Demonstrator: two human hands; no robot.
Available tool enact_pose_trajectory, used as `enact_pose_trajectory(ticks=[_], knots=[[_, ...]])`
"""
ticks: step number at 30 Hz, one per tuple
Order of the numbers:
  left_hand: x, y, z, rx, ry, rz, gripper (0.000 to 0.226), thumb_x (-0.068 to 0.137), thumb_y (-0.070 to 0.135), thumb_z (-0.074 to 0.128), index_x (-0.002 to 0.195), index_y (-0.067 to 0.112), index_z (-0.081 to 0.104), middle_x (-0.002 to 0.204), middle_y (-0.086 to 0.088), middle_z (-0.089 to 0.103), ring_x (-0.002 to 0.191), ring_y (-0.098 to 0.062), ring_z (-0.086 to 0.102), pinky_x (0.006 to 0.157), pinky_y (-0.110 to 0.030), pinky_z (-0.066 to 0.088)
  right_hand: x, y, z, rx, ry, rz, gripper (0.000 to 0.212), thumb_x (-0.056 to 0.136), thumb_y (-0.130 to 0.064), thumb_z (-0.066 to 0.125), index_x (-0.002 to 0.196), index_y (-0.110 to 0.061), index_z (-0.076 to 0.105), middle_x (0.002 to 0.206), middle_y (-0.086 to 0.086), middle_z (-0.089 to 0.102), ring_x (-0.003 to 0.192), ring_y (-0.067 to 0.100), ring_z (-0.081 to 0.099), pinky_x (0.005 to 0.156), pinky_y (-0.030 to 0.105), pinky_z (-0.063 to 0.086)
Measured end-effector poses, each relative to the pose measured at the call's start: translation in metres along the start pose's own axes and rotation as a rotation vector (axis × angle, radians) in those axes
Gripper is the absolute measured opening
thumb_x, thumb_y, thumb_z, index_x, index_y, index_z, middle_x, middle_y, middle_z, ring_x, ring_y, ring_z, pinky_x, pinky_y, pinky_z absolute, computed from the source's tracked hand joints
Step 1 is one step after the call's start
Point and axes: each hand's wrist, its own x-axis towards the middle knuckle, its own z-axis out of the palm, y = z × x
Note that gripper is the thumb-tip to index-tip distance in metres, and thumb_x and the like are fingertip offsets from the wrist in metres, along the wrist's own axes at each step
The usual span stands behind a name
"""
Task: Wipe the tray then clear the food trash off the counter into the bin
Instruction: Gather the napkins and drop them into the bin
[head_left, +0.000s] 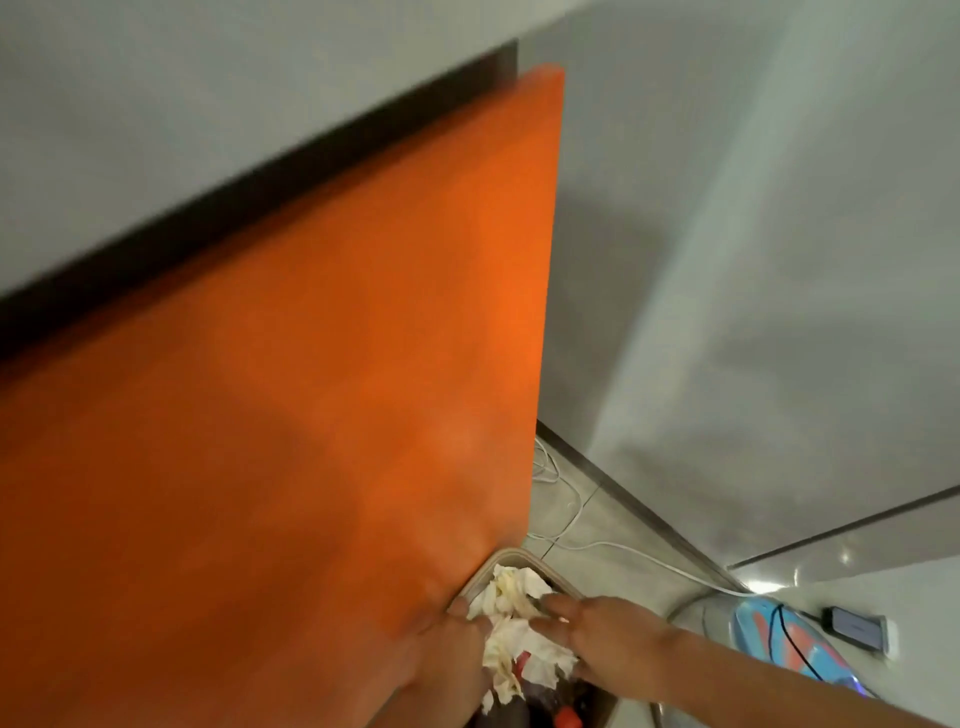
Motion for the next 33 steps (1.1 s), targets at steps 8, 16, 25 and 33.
enact_pose_trajectory(ticks=[8,16,25,33], knots=[[-0.114,0.002,-0.087,-0.417,0.163,0.025,0.045,0.092,0.04,0.044,0.136,0.036,0.04,0.142,0.011,0.036,0.13,-0.009,0.037,0.107,-0.021,0.032,-0.089,-0.041,-0.112,0.022,0.268,-0.154,0.041,0.092,-0.024,0.042,0.132,-0.031,0.042,0.134,0.0,0.046,0.112,0.025,0.055,0.093,0.035,0.048],[-0.286,0.002,-0.233,-0.548,0.503,0.017,0.042,0.083,0.056,0.054,0.123,0.044,0.055,0.136,0.023,0.044,0.13,0.002,0.038,0.108,-0.014,0.026,-0.201,-0.117,-0.313,0.029,0.517,-0.382,0.024,0.091,-0.051,0.048,0.107,-0.042,0.063,0.091,-0.017,0.066,0.082,0.001,0.058,0.067,0.017,0.047],[-0.468,-0.037,-0.341,-0.681,0.672,-0.07,0.037,0.086,0.047,0.058,0.121,0.037,0.058,0.111,0.021,0.06,0.095,0.005,0.057,0.086,-0.013,0.044,-0.239,-0.236,-0.474,0.041,0.761,-0.61,0.026,0.09,-0.042,0.056,0.115,-0.034,0.06,0.093,-0.016,0.065,0.083,-0.002,0.06,0.066,0.017,0.05],[-0.561,-0.153,-0.344,-0.732,0.925,-0.497,0.03,0.088,0.045,0.057,0.116,0.035,0.06,0.105,0.019,0.06,0.094,0.0,0.057,0.085,-0.019,0.046,-0.164,-0.357,-0.545,-0.145,0.653,-0.692,0.039,0.093,-0.046,0.048,0.131,-0.035,0.049,0.118,-0.012,0.059,0.102,0.008,0.058,0.081,0.024,0.046]])
